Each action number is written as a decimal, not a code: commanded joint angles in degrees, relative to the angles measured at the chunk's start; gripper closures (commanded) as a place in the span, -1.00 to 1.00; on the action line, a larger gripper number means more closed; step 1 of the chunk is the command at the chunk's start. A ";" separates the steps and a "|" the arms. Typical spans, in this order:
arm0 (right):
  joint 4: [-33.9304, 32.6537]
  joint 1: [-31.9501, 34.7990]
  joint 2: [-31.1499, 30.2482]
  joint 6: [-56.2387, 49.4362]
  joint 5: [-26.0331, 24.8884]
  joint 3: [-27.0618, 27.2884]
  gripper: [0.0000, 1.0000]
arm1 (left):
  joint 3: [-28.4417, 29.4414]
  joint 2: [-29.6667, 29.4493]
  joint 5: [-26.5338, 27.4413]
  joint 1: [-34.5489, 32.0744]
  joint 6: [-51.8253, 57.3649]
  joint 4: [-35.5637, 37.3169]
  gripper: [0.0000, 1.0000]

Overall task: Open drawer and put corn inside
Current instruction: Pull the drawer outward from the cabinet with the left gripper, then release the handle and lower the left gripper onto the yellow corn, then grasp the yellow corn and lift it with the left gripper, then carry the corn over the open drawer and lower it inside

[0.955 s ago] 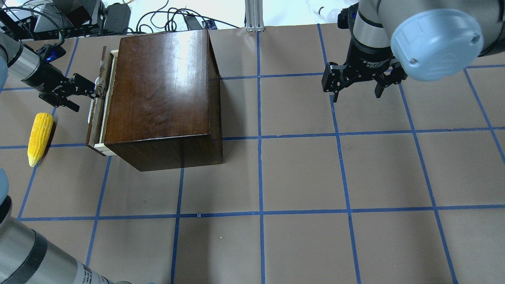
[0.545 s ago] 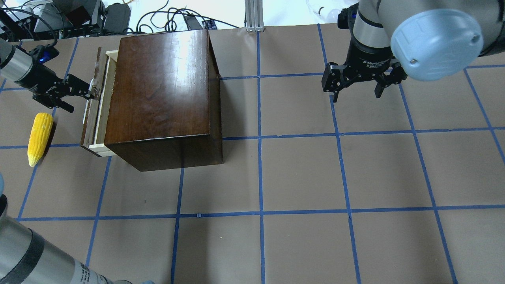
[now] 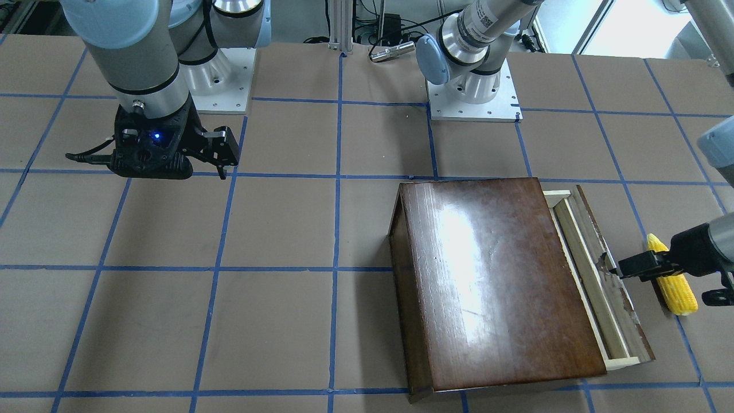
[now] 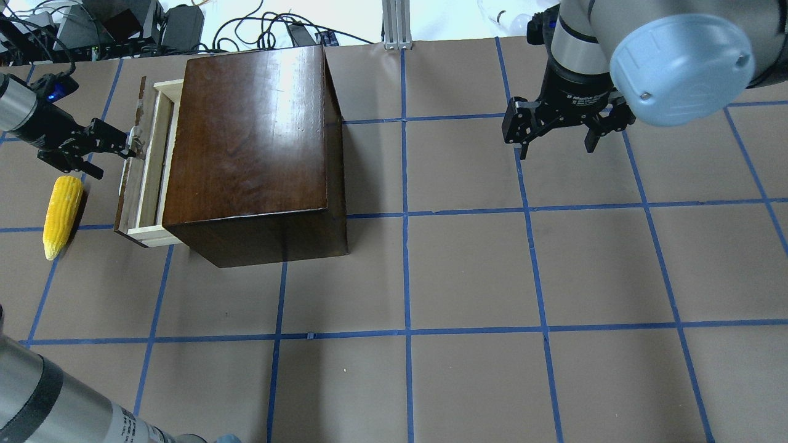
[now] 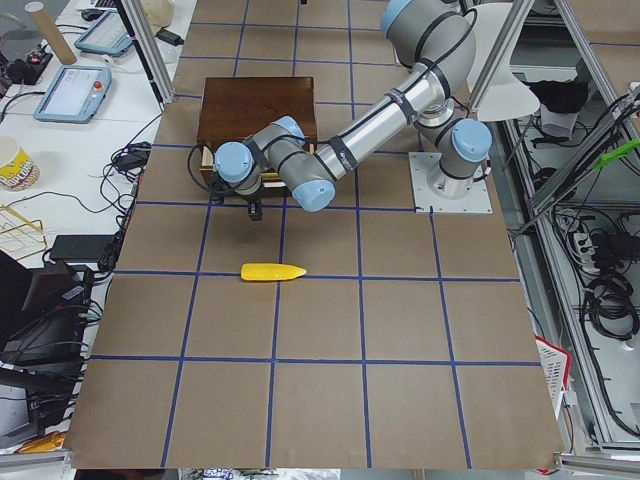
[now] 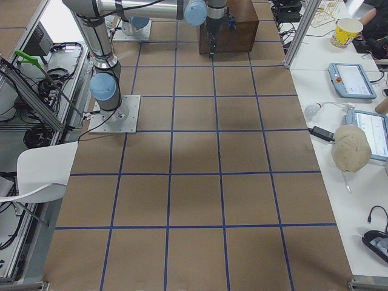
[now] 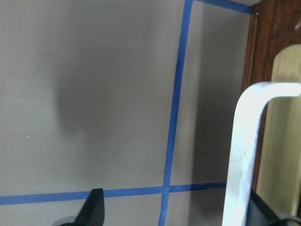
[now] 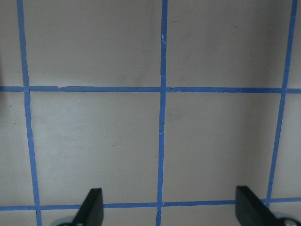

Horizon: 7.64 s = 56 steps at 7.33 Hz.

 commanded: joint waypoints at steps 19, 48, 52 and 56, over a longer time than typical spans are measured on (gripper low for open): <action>-0.04 0.00 -0.02 0.00 0.00 0.00 -1.00 | 3.42 1.67 8.09 0.93 0.49 -0.53 -1.00; 0.05 0.00 0.07 0.00 0.09 0.00 -1.00 | 10.73 9.85 13.13 -10.75 -9.12 -7.65 1.00; 0.05 0.00 -0.02 0.00 0.00 0.00 -1.00 | 4.77 7.21 11.27 -11.46 -10.42 -1.55 1.00; 0.05 0.00 0.07 0.00 0.00 0.00 -1.00 | 3.79 5.71 9.25 -13.83 -9.62 -0.53 1.00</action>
